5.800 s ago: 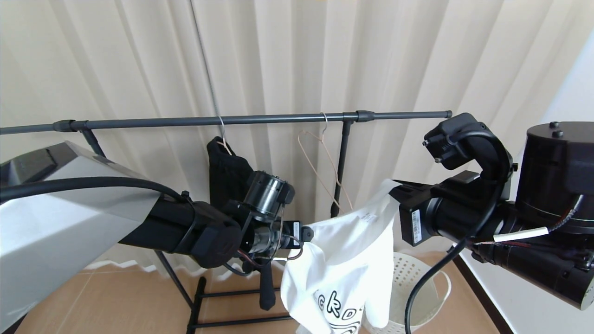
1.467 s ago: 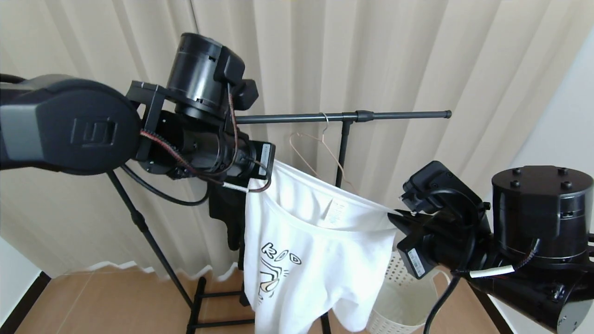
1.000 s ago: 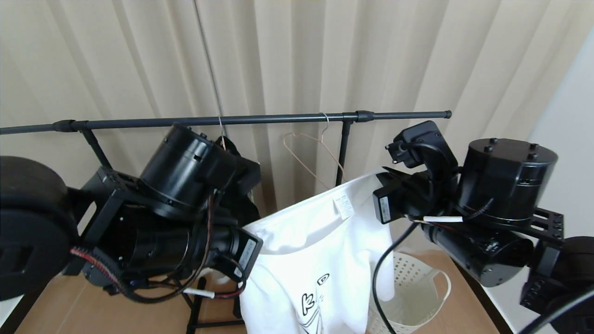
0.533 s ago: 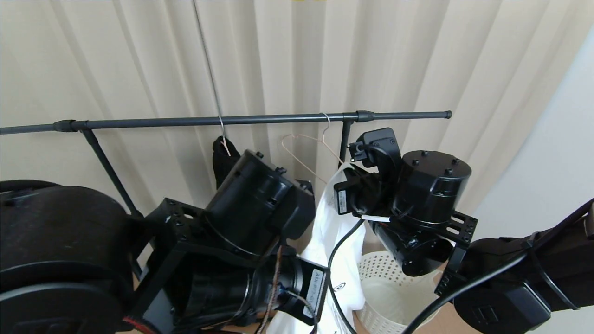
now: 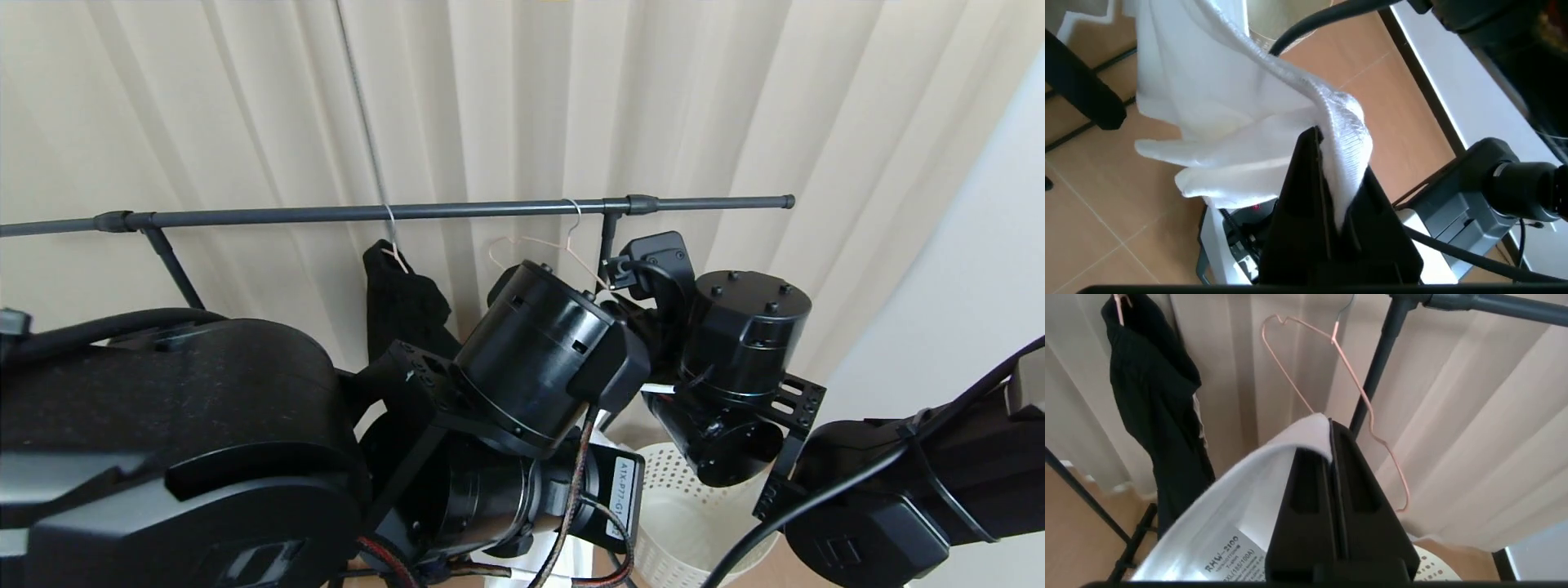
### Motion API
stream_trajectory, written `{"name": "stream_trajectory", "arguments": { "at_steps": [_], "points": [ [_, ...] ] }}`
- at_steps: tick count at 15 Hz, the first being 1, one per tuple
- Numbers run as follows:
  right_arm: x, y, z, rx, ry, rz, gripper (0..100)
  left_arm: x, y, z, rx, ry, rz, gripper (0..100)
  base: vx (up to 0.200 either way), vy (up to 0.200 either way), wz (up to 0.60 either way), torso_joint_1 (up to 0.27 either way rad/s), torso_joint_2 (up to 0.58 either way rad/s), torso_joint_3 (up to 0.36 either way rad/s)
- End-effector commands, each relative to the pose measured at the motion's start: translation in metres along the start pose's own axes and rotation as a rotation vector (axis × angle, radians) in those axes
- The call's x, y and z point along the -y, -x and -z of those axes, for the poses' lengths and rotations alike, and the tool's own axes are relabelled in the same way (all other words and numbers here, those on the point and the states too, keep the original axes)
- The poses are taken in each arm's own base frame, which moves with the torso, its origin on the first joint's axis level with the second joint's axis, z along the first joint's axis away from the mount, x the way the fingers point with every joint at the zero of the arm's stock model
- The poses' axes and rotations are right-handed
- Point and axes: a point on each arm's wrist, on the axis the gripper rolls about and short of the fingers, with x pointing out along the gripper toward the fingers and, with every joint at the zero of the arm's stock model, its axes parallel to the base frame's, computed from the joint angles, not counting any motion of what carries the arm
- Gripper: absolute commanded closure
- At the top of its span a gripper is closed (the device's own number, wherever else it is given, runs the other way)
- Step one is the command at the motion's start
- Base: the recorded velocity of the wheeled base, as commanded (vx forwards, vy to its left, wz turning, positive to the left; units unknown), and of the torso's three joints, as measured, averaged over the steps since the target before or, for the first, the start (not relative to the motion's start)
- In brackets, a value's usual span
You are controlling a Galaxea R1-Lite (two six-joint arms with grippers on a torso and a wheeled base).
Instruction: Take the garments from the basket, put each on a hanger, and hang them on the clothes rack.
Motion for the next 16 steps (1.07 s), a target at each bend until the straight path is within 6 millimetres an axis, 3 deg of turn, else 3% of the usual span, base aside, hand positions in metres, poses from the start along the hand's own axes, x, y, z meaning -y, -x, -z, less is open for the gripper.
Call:
{"name": "stream_trajectory", "arguments": {
  "at_steps": [1, 6, 9, 16],
  "points": [
    [0.002, 0.001, -0.001, 0.001, 0.000, 0.003, 100, -0.002, -0.001, 0.000, -0.002, 0.003, -0.010, 100, 0.000, 0.000, 0.00, 0.000, 0.00, 0.000],
    [0.025, 0.011, -0.019, 0.016, -0.010, 0.040, 100, -0.037, 0.011, -0.017, 0.067, 0.004, -0.130, 100, 0.000, 0.000, 0.00, 0.000, 0.00, 0.000],
    [0.047, 0.044, -0.039, -0.058, 0.040, 0.024, 100, -0.069, 0.010, -0.040, 0.141, -0.031, -0.298, 100, 0.000, 0.000, 0.00, 0.000, 0.00, 0.000],
    [0.073, 0.082, -0.049, -0.237, 0.163, 0.012, 100, -0.073, -0.028, -0.082, 0.202, -0.006, -0.318, 100, 0.000, 0.000, 0.00, 0.000, 0.00, 0.000]
  ]
}}
